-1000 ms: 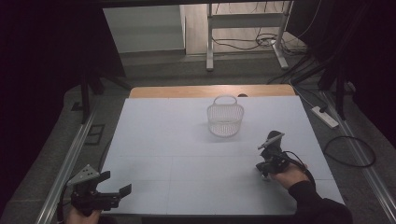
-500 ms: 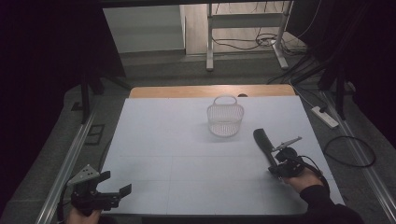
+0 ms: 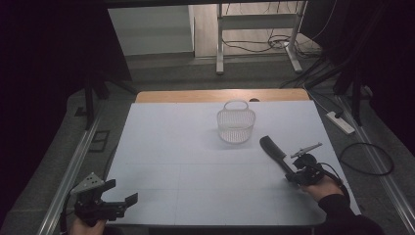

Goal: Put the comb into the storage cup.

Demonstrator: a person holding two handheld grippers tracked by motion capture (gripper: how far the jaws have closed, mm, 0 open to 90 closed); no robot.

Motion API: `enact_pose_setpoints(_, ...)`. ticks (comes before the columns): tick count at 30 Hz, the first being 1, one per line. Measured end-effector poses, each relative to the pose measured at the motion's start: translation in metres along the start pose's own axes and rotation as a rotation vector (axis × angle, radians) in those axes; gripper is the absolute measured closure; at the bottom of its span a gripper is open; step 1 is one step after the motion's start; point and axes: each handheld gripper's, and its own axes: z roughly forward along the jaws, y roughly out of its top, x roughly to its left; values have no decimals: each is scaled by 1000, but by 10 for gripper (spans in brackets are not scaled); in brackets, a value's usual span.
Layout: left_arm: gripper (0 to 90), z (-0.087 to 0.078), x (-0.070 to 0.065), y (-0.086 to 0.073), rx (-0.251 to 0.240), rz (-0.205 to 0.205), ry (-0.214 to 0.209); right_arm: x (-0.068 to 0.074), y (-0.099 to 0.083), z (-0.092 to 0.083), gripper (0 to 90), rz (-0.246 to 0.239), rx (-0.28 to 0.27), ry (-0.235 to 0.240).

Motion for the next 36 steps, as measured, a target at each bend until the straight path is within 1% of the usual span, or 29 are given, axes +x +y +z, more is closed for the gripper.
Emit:
enact_pose_setpoints(2,0,0,0,0,0,-1,-1,1,1,-2,892,-2,-16,6)
enact_pose_setpoints(7,0,0,0,0,2,0,2,3,3,-9,838,-9,-62,-1)
enact_pose_setpoints(10,0,0,0,0,4,0,2,6,4,-13,789,-4,-85,-12)
enact_pose_setpoints(15,0,1,-1,1,10,6,6,9,6,-20,693,-20,-117,-41)
enact_pose_setpoints(17,0,1,-1,1,13,9,8,10,7,-21,653,-23,-120,-47)
enact_pose_setpoints(19,0,1,-2,1,15,13,14,10,7,-22,593,-24,-126,-58)
enact_pose_setpoints(22,0,1,-3,2,11,21,24,11,9,-24,535,-17,-131,-65)
enact_pose_setpoints(24,0,2,-3,2,12,26,27,11,10,-25,474,-16,-129,-73)
enact_pose_setpoints(27,0,2,-3,2,15,30,30,12,11,-25,415,-30,-127,-87)
enact_pose_setpoints(29,0,3,-3,2,17,31,29,13,12,-25,378,-29,-127,-92)
enact_pose_setpoints(30,0,3,-3,2,18,29,27,12,12,-26,353,-24,-131,-100)
enact_pose_setpoints(36,0,3,-3,2,24,30,24,8,15,-27,232,16,-138,-95)
